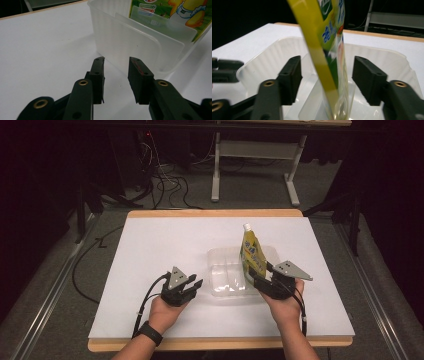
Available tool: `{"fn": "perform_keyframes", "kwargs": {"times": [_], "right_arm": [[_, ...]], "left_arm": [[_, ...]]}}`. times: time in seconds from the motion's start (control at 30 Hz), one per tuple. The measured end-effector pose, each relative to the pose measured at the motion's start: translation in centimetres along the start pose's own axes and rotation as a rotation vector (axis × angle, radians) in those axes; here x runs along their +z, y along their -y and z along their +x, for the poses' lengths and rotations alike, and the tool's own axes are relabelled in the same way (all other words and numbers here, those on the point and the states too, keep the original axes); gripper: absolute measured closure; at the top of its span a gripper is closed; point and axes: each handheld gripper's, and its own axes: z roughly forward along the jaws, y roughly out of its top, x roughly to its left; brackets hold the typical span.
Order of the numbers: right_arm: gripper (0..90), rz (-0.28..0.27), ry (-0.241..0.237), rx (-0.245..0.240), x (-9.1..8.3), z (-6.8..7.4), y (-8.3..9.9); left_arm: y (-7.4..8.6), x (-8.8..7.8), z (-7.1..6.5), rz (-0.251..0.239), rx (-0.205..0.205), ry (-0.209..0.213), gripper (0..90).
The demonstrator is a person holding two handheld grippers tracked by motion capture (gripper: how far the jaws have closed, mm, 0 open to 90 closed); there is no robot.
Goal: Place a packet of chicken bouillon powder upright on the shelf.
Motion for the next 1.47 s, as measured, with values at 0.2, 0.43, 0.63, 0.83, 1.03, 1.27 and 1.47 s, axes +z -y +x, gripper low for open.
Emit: {"fn": "perform_keyframes", "kwargs": {"times": [0.2, 0.43, 0.63, 0.83, 1.03, 1.27, 1.47], "right_arm": [[30.9, 0.015, -0.03, -0.025, -2.1, -0.3, 0.6], [29.5, 0.001, -0.012, -0.015, -5.9, -2.2, 1.6], [31.5, -0.018, 0.084, -0.03, -6.3, -6.1, 1.3], [31.8, -0.017, 0.157, 0.014, -5.7, -10.1, 2.0], [31.4, -0.029, 0.132, 0.045, -6.5, -10.9, 3.9], [31.2, -0.032, 0.132, 0.035, -6.2, -10.6, 3.9], [31.2, -0.022, 0.152, 0.045, -6.0, -10.7, 4.0]], "left_arm": [[0.0, -0.8, 0.2, -0.023, 0.002, 0.003, 62.0], [0.0, -1.9, 1.0, -0.037, -0.004, -0.019, 56.1], [0.2, -2.9, 2.4, -0.053, -0.036, -0.04, 52.3], [0.5, -4.7, 3.9, -0.067, -0.044, -0.076, 46.2], [3.0, -6.6, 4.4, 0.035, 0.053, -0.122, 38.9], [2.5, -7.0, 5.3, -0.049, -0.098, -0.104, 39.9], [2.5, -7.1, 5.1, -0.026, -0.066, -0.088, 41.1]]}}
